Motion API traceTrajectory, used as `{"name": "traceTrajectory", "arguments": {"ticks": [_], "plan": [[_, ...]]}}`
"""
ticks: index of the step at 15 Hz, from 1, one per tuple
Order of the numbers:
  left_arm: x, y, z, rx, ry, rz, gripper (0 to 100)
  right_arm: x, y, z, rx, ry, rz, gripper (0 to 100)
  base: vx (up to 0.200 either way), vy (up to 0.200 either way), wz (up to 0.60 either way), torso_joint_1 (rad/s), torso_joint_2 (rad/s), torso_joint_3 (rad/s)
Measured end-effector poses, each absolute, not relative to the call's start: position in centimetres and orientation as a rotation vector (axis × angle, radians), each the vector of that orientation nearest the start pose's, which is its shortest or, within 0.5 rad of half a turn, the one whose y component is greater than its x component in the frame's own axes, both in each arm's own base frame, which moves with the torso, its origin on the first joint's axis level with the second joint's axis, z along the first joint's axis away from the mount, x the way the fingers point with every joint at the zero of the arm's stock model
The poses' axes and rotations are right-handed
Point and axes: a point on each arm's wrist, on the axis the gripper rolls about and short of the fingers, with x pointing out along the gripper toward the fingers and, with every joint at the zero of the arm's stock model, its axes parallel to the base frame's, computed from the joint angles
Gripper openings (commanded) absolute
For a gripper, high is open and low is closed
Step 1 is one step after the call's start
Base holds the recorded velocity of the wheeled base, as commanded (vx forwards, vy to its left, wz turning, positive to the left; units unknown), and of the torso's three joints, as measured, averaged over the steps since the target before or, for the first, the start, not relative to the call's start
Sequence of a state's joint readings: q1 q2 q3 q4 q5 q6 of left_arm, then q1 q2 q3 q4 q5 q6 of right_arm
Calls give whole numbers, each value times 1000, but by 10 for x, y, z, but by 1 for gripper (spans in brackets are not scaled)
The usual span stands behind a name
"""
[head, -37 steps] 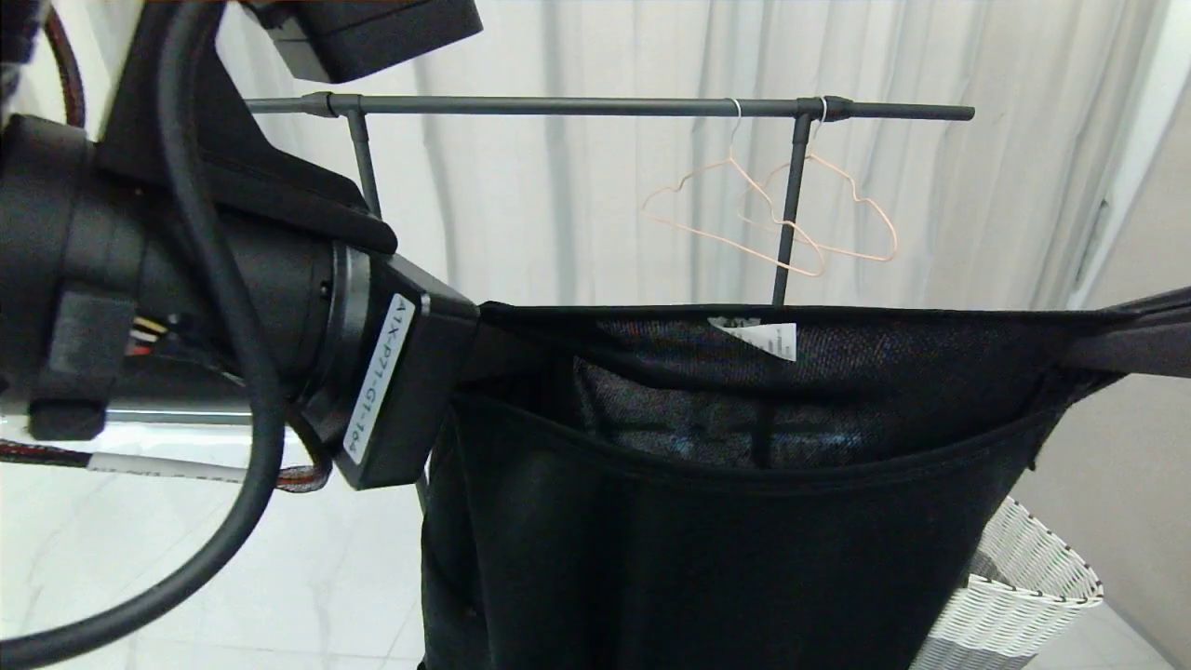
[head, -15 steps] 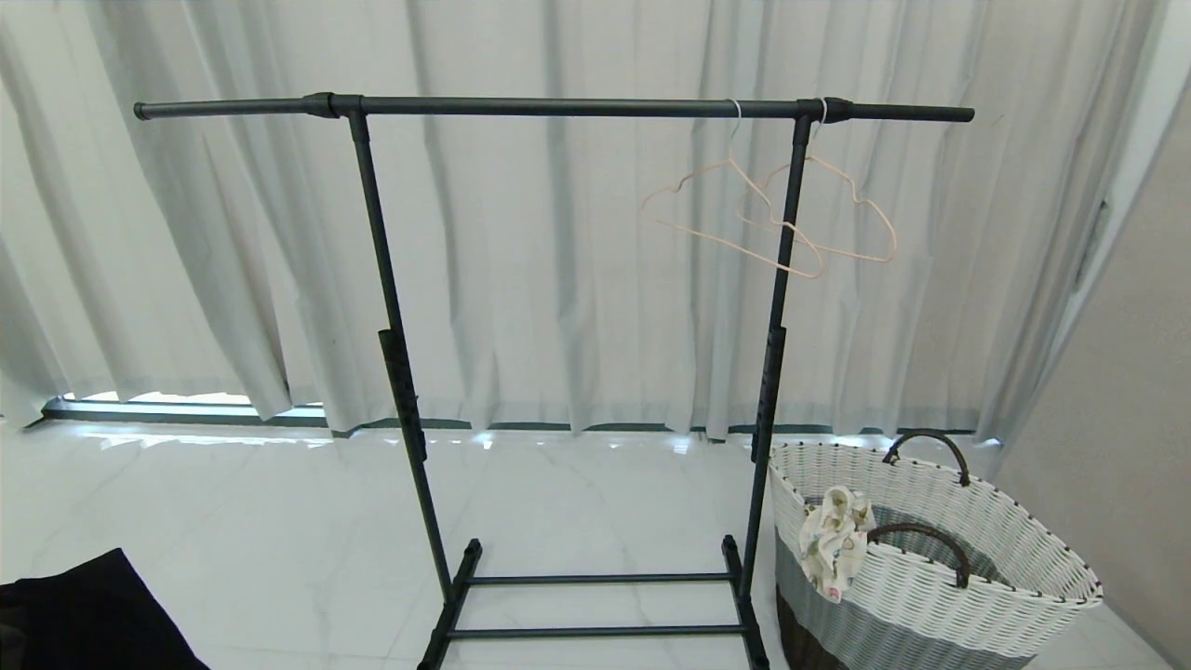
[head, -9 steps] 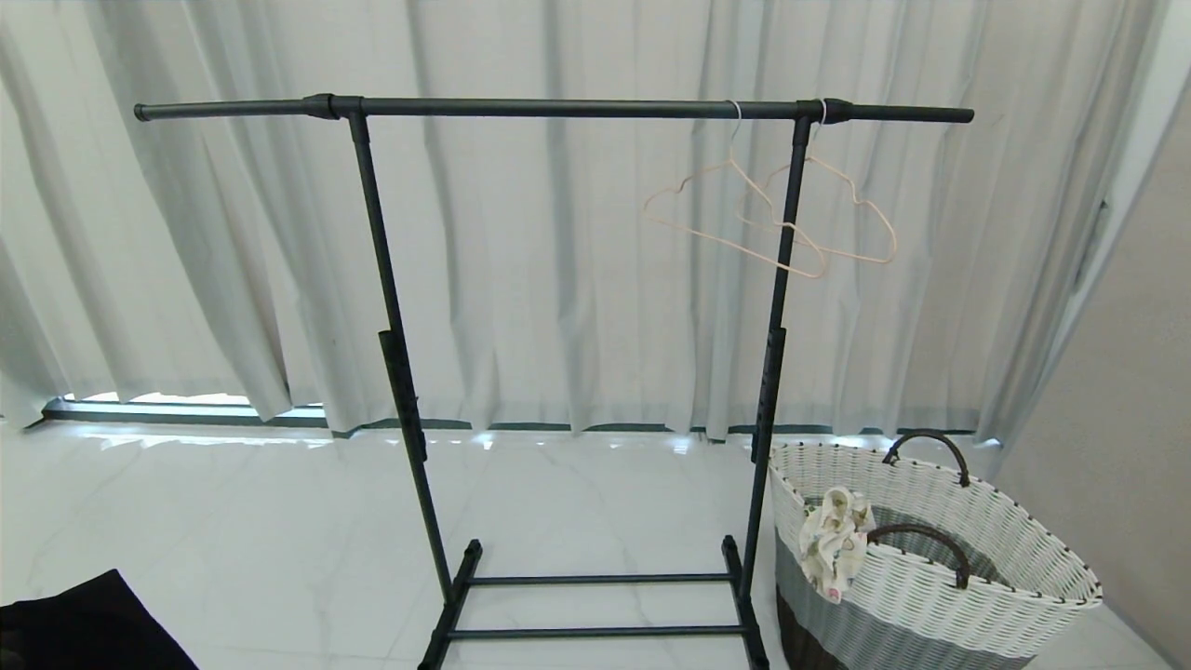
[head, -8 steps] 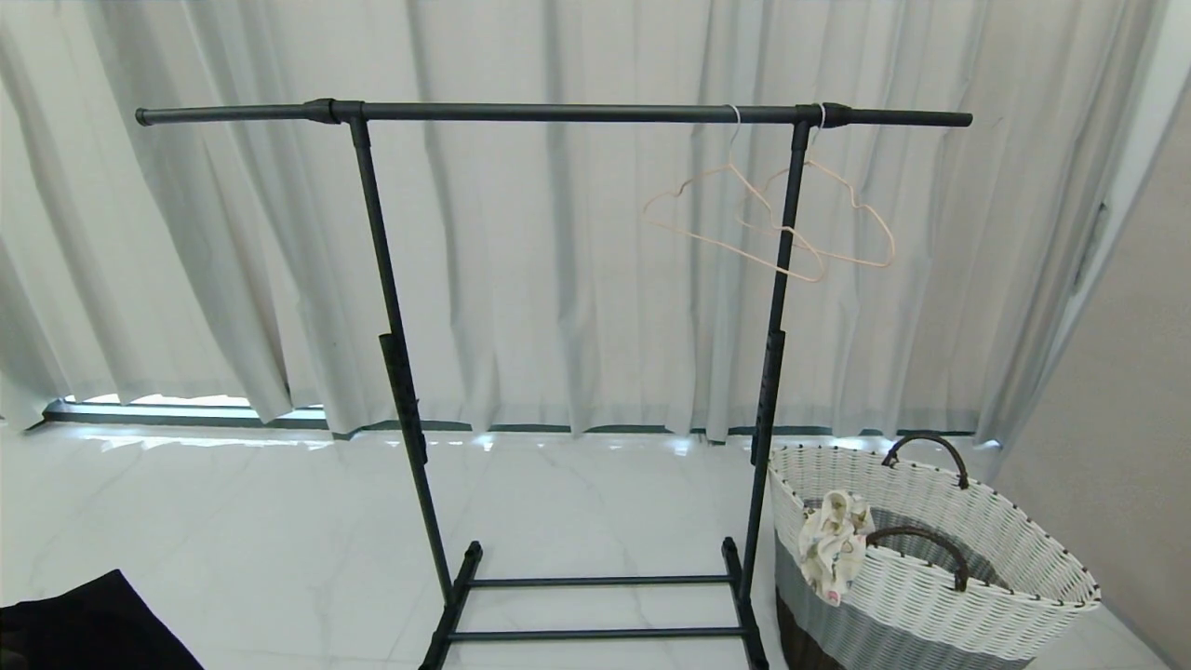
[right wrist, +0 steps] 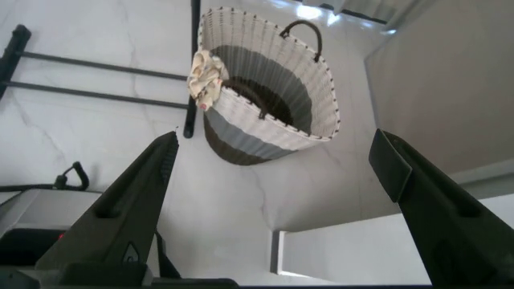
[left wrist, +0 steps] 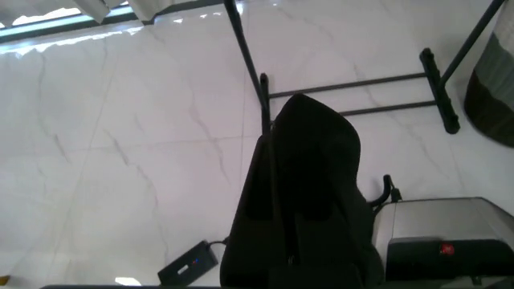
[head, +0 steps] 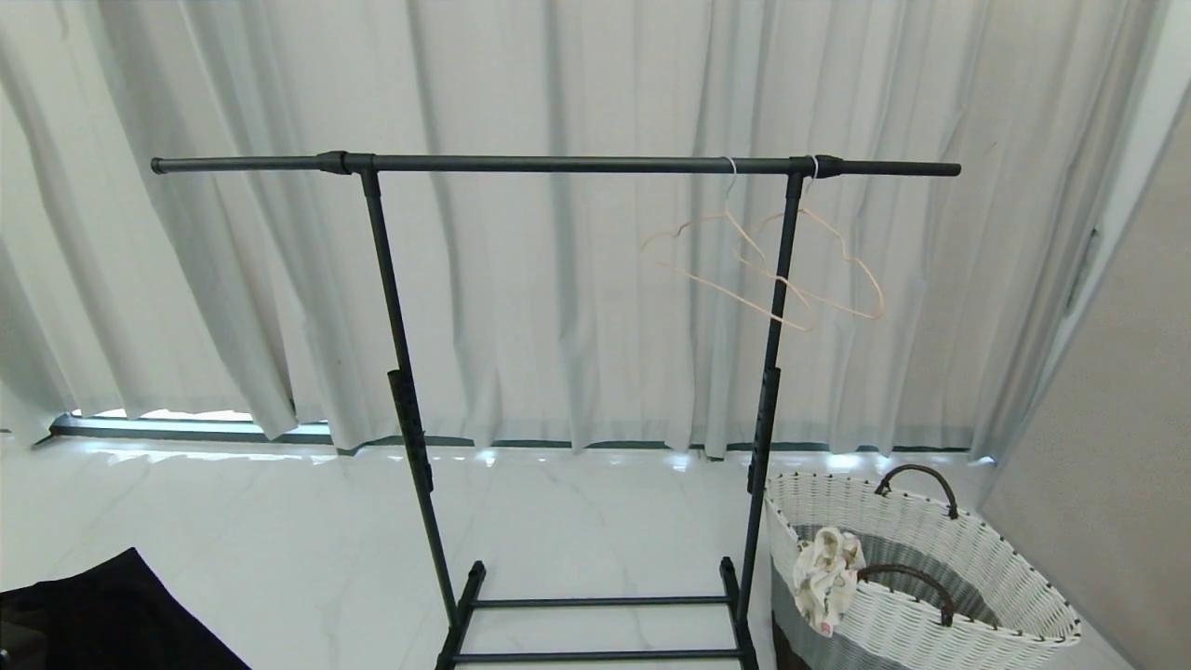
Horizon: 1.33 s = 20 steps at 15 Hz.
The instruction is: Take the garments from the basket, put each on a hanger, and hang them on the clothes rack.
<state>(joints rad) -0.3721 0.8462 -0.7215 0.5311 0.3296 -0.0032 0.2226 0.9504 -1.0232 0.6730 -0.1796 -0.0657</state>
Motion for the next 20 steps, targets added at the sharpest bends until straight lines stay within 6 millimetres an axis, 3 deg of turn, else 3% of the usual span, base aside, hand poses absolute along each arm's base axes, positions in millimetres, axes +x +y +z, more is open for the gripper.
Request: {"name": "traceTrajectory", "arguments": {"ticks": [13, 20], "plan": [[63, -17, 207, 236, 647, -41, 0, 101, 18, 280, -158, 518, 70, 100, 0, 0, 0, 200, -447, -249], [61, -16, 209, 296, 636, -66, 0, 135, 23, 284, -134, 435, 91, 100, 200, 0, 0, 14, -24, -15]]}}
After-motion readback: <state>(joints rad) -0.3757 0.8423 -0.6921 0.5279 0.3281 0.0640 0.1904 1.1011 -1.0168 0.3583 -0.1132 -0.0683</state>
